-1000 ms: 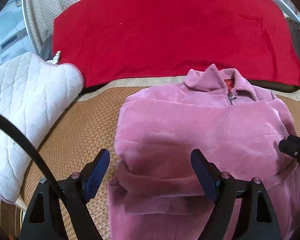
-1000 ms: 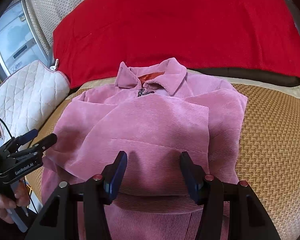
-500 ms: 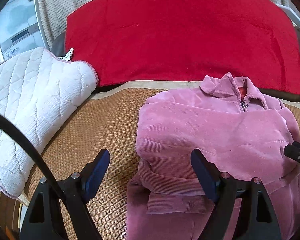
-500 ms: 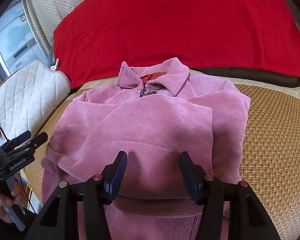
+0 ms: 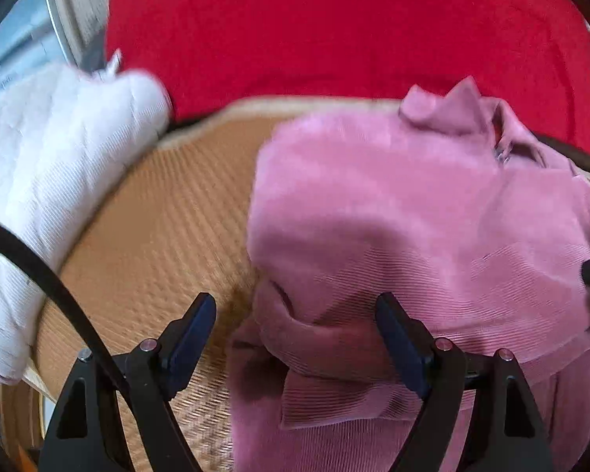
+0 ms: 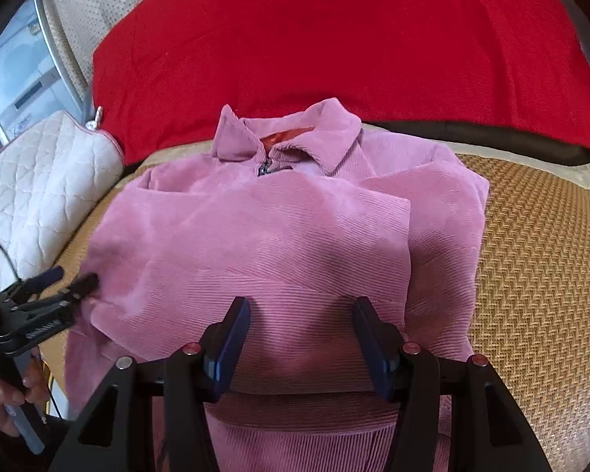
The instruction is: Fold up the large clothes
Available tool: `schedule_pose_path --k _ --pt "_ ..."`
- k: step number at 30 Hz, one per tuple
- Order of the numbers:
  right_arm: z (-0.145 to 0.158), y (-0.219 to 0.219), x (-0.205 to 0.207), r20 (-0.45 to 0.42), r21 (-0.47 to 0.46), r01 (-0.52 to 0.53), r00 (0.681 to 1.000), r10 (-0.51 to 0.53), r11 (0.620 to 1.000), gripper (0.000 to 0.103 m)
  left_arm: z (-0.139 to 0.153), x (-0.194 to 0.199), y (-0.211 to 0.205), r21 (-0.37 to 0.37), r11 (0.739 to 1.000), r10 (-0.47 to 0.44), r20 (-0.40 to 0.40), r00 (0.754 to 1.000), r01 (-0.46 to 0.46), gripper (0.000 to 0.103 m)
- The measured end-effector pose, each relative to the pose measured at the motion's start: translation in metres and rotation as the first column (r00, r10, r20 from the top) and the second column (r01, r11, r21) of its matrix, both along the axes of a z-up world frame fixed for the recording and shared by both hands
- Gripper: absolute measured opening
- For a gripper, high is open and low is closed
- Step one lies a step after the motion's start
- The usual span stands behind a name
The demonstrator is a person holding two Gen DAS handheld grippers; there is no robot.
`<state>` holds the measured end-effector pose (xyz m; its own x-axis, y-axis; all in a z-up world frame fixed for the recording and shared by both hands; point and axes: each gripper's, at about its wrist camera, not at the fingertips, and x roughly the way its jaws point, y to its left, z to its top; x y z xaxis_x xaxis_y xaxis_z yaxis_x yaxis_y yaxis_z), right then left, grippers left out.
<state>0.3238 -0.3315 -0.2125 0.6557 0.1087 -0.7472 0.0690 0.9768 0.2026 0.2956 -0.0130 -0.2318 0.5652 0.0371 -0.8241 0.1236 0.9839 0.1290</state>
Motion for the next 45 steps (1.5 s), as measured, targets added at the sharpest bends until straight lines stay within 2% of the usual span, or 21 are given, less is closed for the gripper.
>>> schedule_pose_path --k 2,4,6,8,10,13,18,23,26,30,31,32,38,41,45 --pt "0.003 0.002 -0.001 0.002 -0.013 -0.006 1.0 0.006 1.0 0.059 0.0 0.002 0.005 -0.035 0.999 0.005 -0.005 1.0 -0.006 0.084" --pt "0.009 -0.002 -0.007 0.03 0.024 -0.004 1.0 0.003 1.0 0.059 0.009 0.0 0.008 -0.052 0.999 0.013 0.021 1.0 -0.012 0.084" --pt "0.016 -0.005 -0.013 0.069 0.048 -0.002 0.998 -0.002 0.999 0.059 0.018 -0.005 0.01 -0.049 0.999 0.011 0.077 0.997 -0.007 0.084" --pt "0.023 -0.005 -0.018 0.1 0.025 0.006 0.995 -0.008 1.0 0.059 0.022 -0.005 0.009 -0.031 1.0 0.007 0.098 0.995 -0.004 0.084" --pt "0.019 -0.007 -0.017 0.081 0.014 0.011 0.997 -0.012 1.0 0.059 0.017 -0.003 0.011 -0.024 1.0 0.013 0.083 0.996 -0.011 0.084" --pt "-0.002 -0.009 -0.009 -0.021 -0.012 0.018 1.0 -0.018 1.0 0.059 -0.007 0.007 0.013 -0.019 1.0 0.006 -0.022 1.0 -0.007 0.084" --pt "0.011 -0.013 -0.024 0.027 0.015 -0.005 1.0 0.005 1.0 0.059 0.005 0.003 0.022 -0.061 0.998 0.0 0.007 1.0 0.001 0.084" --pt "0.028 -0.026 -0.058 0.086 0.034 -0.03 0.996 0.027 0.999 0.059 0.017 -0.015 0.042 -0.093 0.995 0.024 0.056 0.998 -0.019 0.084" --pt "0.027 -0.038 -0.079 0.07 0.048 -0.025 0.997 0.022 0.999 0.059 0.016 -0.036 0.06 -0.097 0.994 0.049 0.092 0.995 -0.04 0.084" --pt "0.022 -0.051 -0.102 0.051 0.074 -0.014 0.999 0.01 0.997 0.06 0.009 -0.078 0.079 -0.13 0.991 0.035 0.081 0.996 -0.025 0.084" --pt "0.019 -0.055 -0.112 0.044 0.094 -0.006 0.999 0.002 0.996 0.064 0.007 -0.085 0.083 -0.137 0.99 0.028 0.076 0.997 -0.018 0.084" --pt "0.017 -0.057 -0.12 0.039 0.108 -0.001 0.999 -0.003 0.994 0.067 0.004 -0.096 0.087 -0.15 0.989 0.017 0.066 0.998 -0.006 0.084" --pt "0.002 -0.068 -0.172 -0.01 0.159 0.033 0.999 -0.032 0.987 0.067 -0.009 -0.142 0.095 -0.194 0.979 -0.073 -0.009 0.997 0.07 0.084" --pt "-0.003 -0.073 -0.194 -0.041 0.188 0.052 0.998 -0.045 0.981 0.067 -0.027 -0.158 0.098 -0.182 0.98 -0.095 -0.091 0.991 0.077 0.084" --pt "-0.015 -0.073 -0.222 -0.12 0.228 0.064 0.992 -0.037 0.972 0.071 -0.048 -0.161 0.11 -0.219 0.975 -0.07 -0.224 0.972 0.02 0.084"
